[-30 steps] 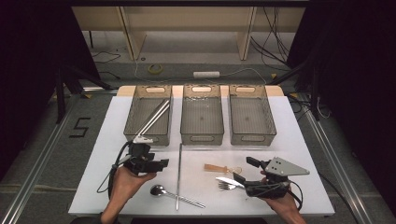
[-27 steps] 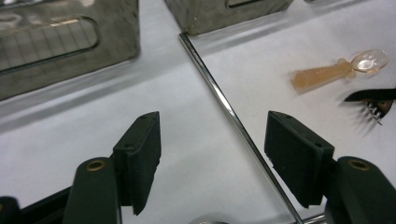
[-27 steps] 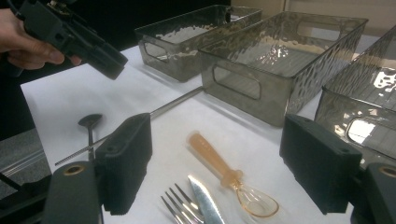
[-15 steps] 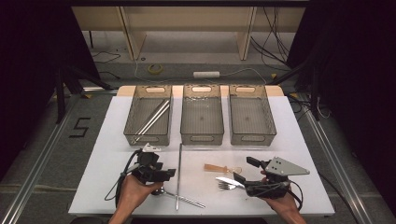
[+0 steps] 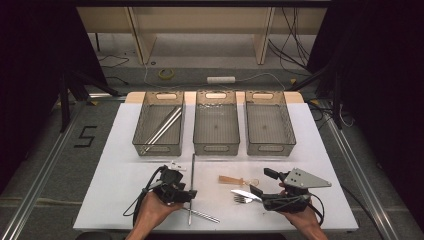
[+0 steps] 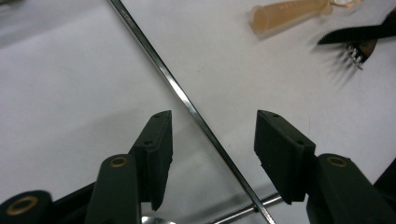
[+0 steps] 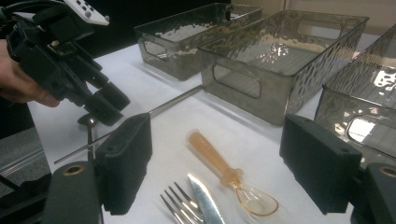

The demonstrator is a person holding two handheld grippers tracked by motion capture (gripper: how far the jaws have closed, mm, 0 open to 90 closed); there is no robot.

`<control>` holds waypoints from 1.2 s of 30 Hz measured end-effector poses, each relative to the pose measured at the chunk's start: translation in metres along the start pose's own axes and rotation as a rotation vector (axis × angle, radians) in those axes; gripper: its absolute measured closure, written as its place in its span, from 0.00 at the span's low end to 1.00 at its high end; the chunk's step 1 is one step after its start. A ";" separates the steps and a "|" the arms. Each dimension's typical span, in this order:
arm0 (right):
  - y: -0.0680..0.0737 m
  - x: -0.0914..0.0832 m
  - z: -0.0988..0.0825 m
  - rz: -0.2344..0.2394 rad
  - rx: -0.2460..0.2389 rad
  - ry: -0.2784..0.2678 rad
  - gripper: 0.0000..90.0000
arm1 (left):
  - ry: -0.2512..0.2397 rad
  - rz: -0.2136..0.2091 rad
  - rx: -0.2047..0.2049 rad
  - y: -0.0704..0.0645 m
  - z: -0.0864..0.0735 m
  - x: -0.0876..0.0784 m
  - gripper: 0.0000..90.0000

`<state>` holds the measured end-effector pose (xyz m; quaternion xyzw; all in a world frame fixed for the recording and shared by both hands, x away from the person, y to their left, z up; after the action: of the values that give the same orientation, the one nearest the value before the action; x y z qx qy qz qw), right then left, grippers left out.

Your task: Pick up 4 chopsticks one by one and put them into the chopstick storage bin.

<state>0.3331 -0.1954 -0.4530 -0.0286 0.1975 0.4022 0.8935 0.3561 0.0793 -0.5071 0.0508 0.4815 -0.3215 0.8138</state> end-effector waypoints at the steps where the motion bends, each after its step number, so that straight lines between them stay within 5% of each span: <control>1: 0.000 0.000 0.000 0.000 0.000 0.001 0.29 | 0.001 0.000 0.000 0.000 0.000 0.001 0.53; 14: 0.000 0.000 0.000 0.001 -0.002 0.003 0.29 | 0.039 -0.029 0.020 -0.002 -0.002 0.007 0.63; 25: 0.000 0.000 0.000 0.001 -0.002 0.004 0.29 | 0.098 -0.029 0.030 -0.002 -0.006 0.014 0.66; 36: 0.000 0.000 0.000 0.000 -0.003 0.005 0.29 | 0.107 -0.017 0.043 -0.001 -0.007 0.015 0.73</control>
<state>0.3332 -0.1951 -0.4536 -0.0306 0.1991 0.4026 0.8929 0.3554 0.0739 -0.5222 0.0811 0.5178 -0.3355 0.7828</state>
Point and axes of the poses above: each handheld gripper's, and its own axes: x roughly forward along the jaws, z roughly out of its top, y roughly to its left, the point moved 6 cm from there along x, roughly forward along the jaws, and after that the axes turned 1 degree about x, right-handed, at the moved point
